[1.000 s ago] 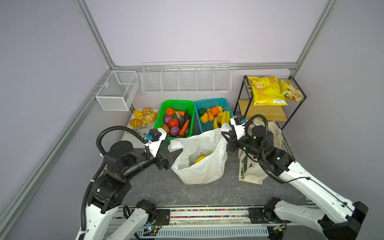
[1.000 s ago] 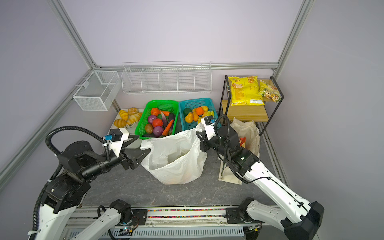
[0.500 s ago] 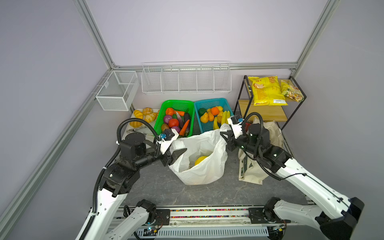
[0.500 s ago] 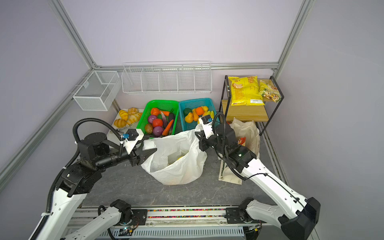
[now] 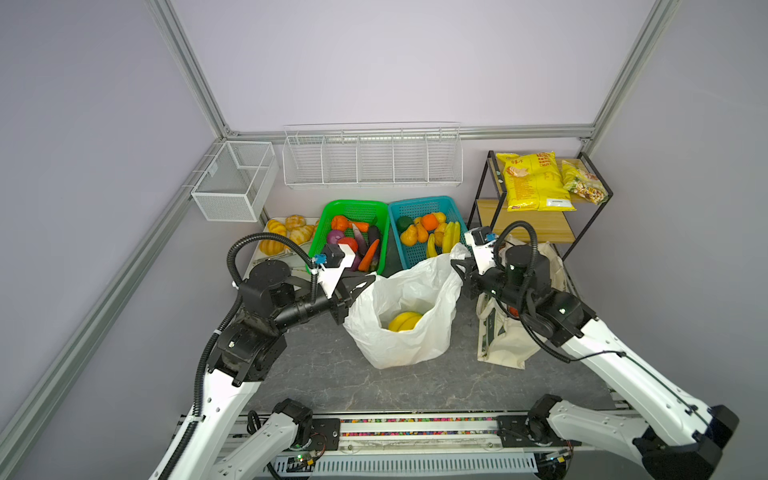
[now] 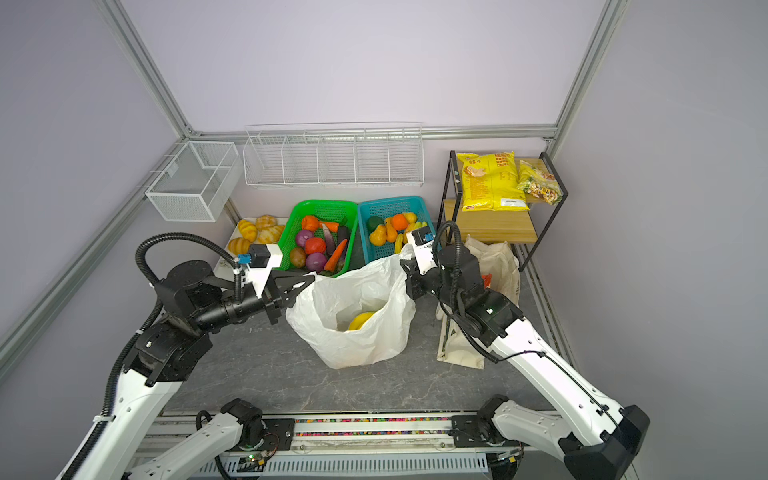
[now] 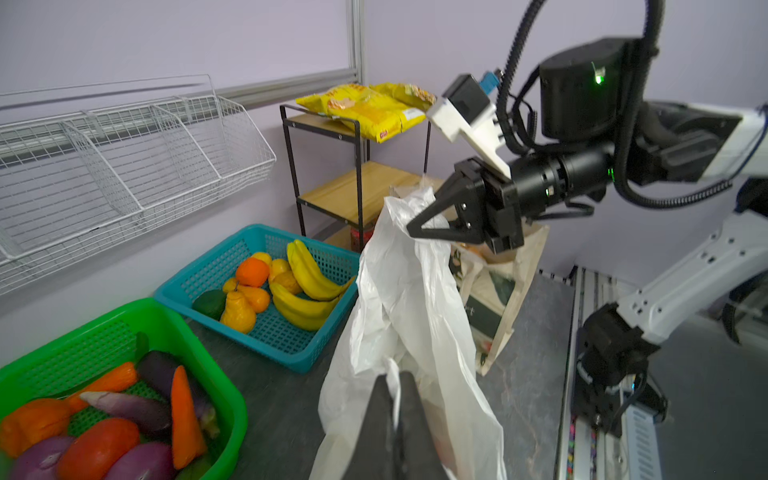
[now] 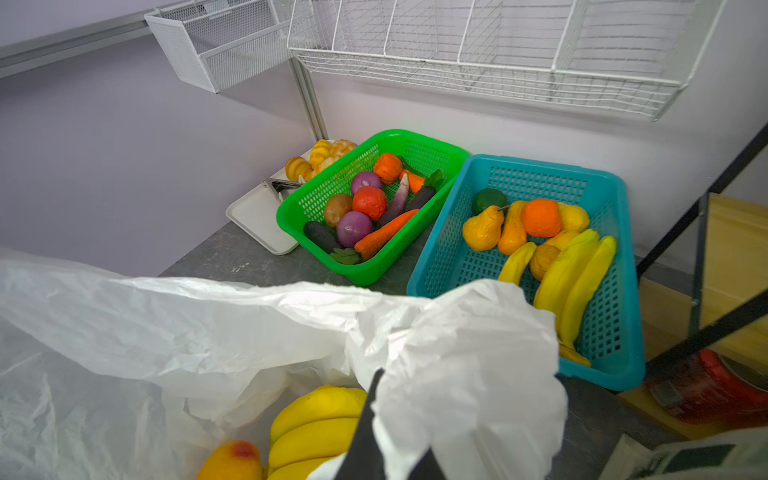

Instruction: Place the mixed food into the grocery bags and tie them

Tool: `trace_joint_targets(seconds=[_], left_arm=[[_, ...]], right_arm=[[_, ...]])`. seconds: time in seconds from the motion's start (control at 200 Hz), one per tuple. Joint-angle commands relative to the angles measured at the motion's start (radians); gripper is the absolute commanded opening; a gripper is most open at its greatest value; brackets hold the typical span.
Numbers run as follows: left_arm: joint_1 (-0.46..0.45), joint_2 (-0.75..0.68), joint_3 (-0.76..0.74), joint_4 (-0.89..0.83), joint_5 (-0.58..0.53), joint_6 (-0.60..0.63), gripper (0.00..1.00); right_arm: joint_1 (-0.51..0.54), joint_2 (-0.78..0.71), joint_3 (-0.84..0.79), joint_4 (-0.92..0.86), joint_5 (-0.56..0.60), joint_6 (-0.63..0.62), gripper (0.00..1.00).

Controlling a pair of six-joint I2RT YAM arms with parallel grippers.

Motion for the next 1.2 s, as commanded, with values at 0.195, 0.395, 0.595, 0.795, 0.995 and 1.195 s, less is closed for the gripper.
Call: trace_joint_targets(seconds=[0.195, 0.395, 0.595, 0.795, 0.995, 1.195], left_arm=[[-0.002, 0.088, -0.066, 0.272, -0.155, -0.467, 0.0], [-0.004, 0.078, -0.104, 0.319, -0.159, -0.584, 0.0], [-0.002, 0.064, -0.1, 0.281, -0.177, -0.588, 0.0], [-0.002, 0.054, -0.084, 0.24, -0.187, -0.597, 0.0], [-0.002, 0.048, -0.082, 0.245, -0.189, -0.645, 0.0], [-0.002, 0.042, -0.088, 0.26, -0.181, -0.684, 0.0]], right_arm=[[-0.022, 0.054, 0.12, -0.122, 0.159, -0.093, 0.3], [0.037, 0.031, 0.216, -0.096, 0.181, -0.18, 0.88], [0.212, 0.105, 0.265, -0.02, 0.086, -0.313, 0.94], [0.269, 0.157, 0.119, 0.271, -0.257, -0.241, 0.88], [0.348, 0.249, -0.021, 0.626, -0.239, -0.181, 0.88], [0.4, 0.358, -0.076, 0.846, 0.042, -0.185, 0.88]])
